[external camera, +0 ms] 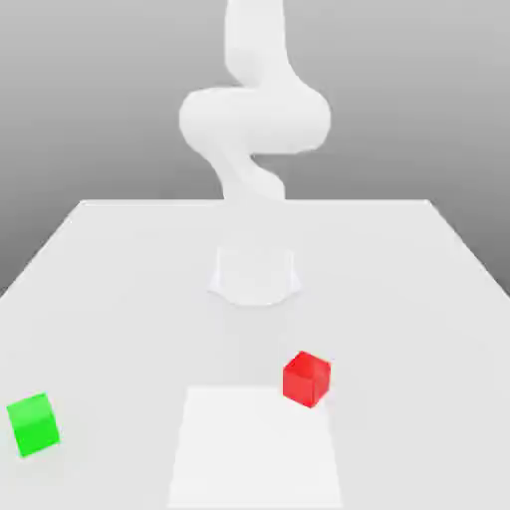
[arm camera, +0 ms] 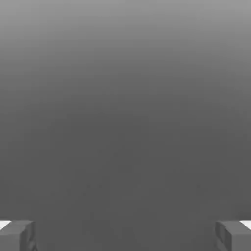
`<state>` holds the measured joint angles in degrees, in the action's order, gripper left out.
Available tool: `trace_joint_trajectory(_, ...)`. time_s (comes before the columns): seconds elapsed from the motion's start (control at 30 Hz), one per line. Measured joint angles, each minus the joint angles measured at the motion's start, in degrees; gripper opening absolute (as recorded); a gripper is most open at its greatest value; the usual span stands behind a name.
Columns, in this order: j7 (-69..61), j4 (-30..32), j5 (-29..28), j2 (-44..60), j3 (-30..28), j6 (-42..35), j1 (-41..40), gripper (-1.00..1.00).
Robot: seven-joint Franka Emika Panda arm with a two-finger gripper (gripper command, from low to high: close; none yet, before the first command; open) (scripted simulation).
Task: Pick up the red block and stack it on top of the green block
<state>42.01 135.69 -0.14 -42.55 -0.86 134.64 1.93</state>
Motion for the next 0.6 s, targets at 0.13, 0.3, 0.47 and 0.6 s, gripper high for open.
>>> trace_joint_trajectory(0.13,-7.4,7.4,-0.3,6.4,-1.5,5.5,3.7,0.0)
trace_joint_trajectory(0.3,-16.8,16.8,-0.7,14.4,-3.2,12.2,8.1,0.0)
trace_joint_trajectory(0.47,-27.2,27.1,-1.5,23.3,-4.5,19.4,12.7,0.0)
trace_joint_trajectory(0.6,-36.2,32.8,0.1,36.7,-4.3,29.7,15.9,0.0)
